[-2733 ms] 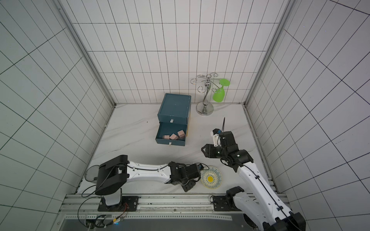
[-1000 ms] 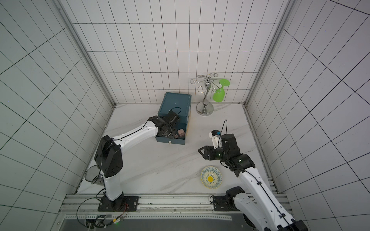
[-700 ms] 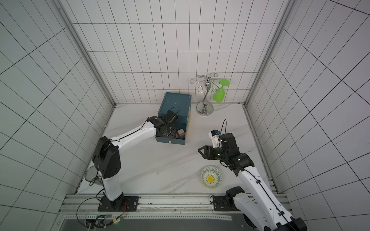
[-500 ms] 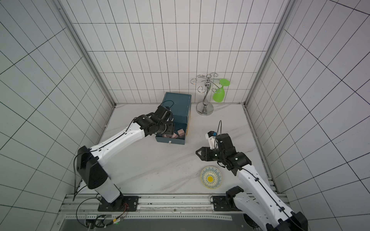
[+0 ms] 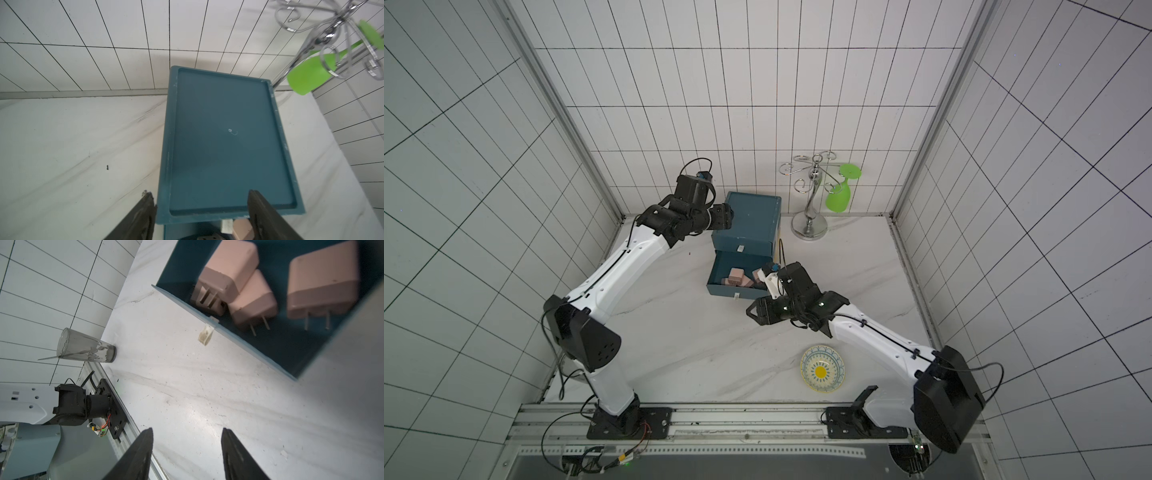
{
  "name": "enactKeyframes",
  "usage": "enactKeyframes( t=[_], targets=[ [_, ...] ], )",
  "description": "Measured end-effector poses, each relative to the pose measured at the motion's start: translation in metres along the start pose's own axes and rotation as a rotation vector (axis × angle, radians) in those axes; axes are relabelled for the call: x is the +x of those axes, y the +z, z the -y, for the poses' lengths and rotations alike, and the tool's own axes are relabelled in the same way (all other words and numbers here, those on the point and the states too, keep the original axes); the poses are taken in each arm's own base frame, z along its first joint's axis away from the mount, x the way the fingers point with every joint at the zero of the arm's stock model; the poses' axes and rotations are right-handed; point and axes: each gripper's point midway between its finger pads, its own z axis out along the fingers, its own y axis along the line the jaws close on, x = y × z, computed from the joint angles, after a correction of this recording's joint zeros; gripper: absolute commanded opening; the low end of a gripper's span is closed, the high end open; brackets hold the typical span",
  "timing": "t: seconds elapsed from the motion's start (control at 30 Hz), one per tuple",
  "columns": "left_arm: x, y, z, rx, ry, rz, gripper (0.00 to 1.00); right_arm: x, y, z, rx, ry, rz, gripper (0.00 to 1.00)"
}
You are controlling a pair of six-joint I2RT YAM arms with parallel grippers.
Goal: Place the plugs into the drawer by color
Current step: Close the drawer in the storage box.
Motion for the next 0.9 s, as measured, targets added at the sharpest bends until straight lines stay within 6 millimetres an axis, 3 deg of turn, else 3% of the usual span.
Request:
enactKeyframes(
  t=[0.1,0.23,0.4,0.5,0.73,0.9],
  targets=[
    [0.012,0.020,-0.011,-0.050,0.021,-0.037,0.69,-0.011,0.018,-0.001,-0.008,-0.032,-0.001,0.55],
    [0.015,0.027,-0.020,-0.103,0.051,-0.046,0.63,-0.020,0.035,0.013,0.052,-0.056,0.007,0.55],
    [0.027,0.044,-0.035,-0.156,0.079,-0.092,0.42,-0.029,0.051,0.034,0.157,-0.083,0.013,0.55],
    [0.023,0.048,-0.035,-0.148,0.079,-0.074,0.31,-0.036,0.057,0.043,0.209,-0.099,0.020,0.54],
    [0.023,0.051,-0.033,-0.134,0.078,-0.071,0.28,-0.050,0.055,0.062,0.338,-0.141,0.047,0.55],
    [0.023,0.053,-0.033,-0.130,0.076,-0.071,0.26,-0.076,0.060,0.066,0.391,-0.181,0.078,0.55]
  ],
)
